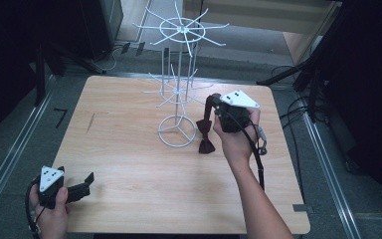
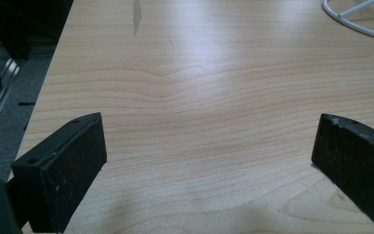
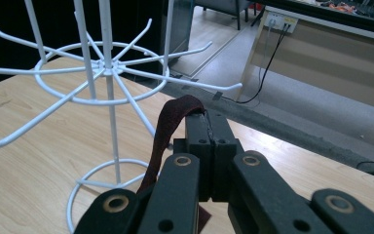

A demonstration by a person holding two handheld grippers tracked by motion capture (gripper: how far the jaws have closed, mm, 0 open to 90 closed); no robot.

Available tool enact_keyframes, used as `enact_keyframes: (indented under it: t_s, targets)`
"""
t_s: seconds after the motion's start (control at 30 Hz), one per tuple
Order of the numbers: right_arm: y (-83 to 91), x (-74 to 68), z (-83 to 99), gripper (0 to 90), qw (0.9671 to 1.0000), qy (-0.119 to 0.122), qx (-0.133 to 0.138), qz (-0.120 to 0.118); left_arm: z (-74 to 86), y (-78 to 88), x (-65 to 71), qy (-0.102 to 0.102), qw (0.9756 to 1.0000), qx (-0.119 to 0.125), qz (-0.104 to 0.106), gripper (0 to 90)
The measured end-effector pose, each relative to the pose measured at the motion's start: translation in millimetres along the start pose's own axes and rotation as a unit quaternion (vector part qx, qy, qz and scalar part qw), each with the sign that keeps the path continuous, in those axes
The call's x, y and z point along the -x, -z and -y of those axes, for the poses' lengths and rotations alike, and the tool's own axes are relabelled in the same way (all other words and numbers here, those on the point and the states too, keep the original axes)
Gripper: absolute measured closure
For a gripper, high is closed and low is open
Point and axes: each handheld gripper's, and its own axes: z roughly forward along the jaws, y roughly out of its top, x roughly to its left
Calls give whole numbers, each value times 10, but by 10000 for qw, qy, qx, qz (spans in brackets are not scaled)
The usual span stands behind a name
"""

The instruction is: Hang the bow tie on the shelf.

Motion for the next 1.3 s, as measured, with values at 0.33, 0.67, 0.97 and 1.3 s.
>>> enact_keyframes:
  t_s: [0.33,0.67,0.97,1.3]
  targets:
    - [-103,-73,-116,900,10000,33,-34,-63,-1,-3,-1,14,10000,-7,6,1]
    - [-283,-163,-118,900,9998,-36,-119,-145,-1,-3,-5,22,10000,-9,24,1]
    - [-350,-140,-105,882,9990,-289,-175,-309,-2,-1,-7,5,10000,-24,26,1]
    - [-339,-27,-52,747,9977,-510,-207,-388,-1,-2,-4,6,10000,-17,24,1]
